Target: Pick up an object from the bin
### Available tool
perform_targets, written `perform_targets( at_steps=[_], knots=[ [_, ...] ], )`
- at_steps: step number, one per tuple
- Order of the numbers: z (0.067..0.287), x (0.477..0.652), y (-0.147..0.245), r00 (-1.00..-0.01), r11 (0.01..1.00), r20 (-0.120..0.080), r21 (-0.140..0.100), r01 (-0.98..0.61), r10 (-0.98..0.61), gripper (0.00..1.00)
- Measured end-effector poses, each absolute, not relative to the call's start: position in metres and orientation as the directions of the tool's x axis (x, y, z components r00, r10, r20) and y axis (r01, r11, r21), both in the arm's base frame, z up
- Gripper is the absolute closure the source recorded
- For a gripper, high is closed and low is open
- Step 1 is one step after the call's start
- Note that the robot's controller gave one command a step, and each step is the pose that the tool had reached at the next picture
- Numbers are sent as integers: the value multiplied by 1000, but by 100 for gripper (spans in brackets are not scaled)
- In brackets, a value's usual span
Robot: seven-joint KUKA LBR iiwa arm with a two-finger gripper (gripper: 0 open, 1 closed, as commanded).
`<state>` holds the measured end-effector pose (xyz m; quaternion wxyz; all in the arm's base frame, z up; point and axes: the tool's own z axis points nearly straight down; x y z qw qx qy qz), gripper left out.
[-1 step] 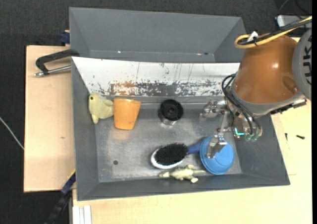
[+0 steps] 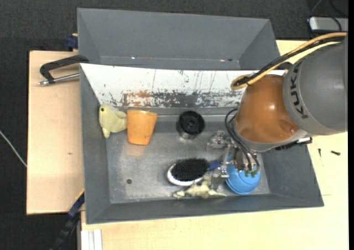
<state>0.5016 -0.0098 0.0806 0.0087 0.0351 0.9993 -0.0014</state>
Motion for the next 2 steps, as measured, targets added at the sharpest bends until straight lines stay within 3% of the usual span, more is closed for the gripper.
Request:
perform_targets(
  at_steps=[1, 2],
  knots=[
    [77, 496, -7, -998, 998, -2, 1, 67, 67, 100],
    [239, 496, -26, -998, 998, -12, 0, 69, 69, 100]
  ],
)
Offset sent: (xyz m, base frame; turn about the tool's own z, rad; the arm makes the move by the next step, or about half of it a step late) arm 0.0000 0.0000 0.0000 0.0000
